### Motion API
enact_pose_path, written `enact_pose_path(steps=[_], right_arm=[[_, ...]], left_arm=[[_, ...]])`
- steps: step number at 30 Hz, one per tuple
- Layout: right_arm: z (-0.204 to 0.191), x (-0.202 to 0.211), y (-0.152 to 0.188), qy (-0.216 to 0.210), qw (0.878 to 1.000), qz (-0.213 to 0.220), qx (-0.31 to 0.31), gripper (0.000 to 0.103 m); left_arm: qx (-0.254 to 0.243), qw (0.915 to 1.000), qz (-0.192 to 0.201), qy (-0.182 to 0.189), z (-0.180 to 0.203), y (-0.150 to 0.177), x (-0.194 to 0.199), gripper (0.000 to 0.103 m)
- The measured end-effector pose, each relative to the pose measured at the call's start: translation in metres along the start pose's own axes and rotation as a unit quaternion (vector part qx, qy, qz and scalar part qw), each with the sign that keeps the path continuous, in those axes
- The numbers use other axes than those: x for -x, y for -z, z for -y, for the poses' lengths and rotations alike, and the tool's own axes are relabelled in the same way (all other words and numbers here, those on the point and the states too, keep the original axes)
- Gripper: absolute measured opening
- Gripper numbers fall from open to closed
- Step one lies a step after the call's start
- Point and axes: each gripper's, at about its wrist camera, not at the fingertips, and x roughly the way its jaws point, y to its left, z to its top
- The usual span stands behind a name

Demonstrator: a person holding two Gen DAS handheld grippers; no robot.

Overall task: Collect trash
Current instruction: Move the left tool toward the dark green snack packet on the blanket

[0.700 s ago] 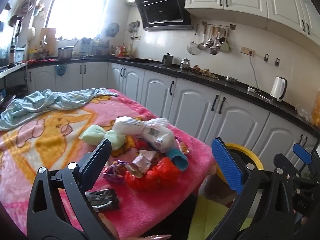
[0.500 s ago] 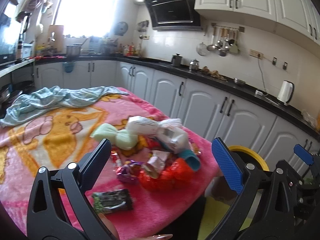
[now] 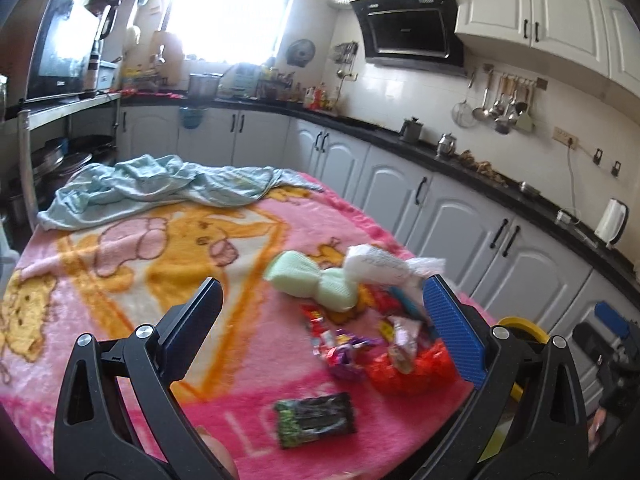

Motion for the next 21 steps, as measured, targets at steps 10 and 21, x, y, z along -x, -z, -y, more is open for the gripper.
enact_pose_path(steps=[10, 21], right_arm=[[0.004, -0.069, -0.018, -0.031, 0.997, -0.063, -0.006, 0.097], [0.002, -0.168, 0.001, -0.062, 0.984, -0.168, 0.010, 0.097]], left_arm=[[-0.110, 0.9889, -0.098, 0.018, 0.000, 0.036, -0.037, 0.092], [-0.247, 0.9481, -0.188, 0.069, 0.017, 0.082, -0.079, 0.092]])
